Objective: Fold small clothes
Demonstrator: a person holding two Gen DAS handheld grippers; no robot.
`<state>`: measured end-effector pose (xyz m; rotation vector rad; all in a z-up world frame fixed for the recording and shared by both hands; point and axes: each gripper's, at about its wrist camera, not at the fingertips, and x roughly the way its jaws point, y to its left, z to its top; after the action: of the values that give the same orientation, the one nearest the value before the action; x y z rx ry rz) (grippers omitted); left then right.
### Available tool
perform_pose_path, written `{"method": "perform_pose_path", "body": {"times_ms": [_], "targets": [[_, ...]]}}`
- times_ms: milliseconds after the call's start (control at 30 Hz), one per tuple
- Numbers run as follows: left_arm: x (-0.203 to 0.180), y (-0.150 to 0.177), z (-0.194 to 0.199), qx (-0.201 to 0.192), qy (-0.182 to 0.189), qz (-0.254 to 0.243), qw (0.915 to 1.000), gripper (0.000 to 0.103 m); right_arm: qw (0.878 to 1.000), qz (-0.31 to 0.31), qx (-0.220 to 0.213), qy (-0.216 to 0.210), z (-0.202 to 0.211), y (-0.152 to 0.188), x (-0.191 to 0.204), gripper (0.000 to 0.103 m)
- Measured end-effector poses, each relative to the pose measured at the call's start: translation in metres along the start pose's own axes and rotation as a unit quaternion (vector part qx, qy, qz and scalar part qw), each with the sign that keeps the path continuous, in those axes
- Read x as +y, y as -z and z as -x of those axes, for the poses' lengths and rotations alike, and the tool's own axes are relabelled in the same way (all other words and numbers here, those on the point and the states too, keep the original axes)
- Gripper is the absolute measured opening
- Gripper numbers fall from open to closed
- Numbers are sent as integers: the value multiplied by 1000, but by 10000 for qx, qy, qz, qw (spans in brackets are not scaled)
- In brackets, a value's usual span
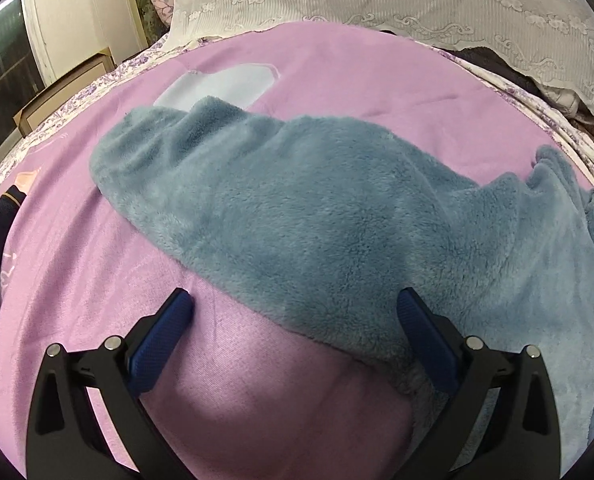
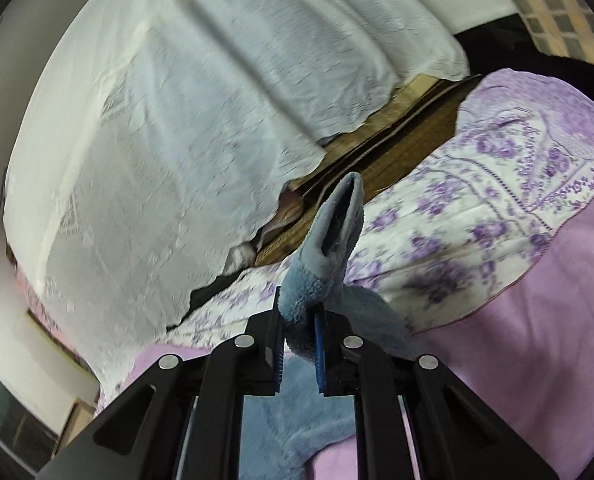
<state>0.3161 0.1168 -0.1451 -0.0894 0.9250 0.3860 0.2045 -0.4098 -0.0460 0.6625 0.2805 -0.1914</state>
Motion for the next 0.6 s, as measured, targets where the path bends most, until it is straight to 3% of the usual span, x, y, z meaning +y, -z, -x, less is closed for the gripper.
{"method": "perform_pose_path", "body": {"times_ms": [600], "targets": [[-2,1,1,-9,-101,-11,9999,99,9974,240,583,-351,-36,34,99,13]]}}
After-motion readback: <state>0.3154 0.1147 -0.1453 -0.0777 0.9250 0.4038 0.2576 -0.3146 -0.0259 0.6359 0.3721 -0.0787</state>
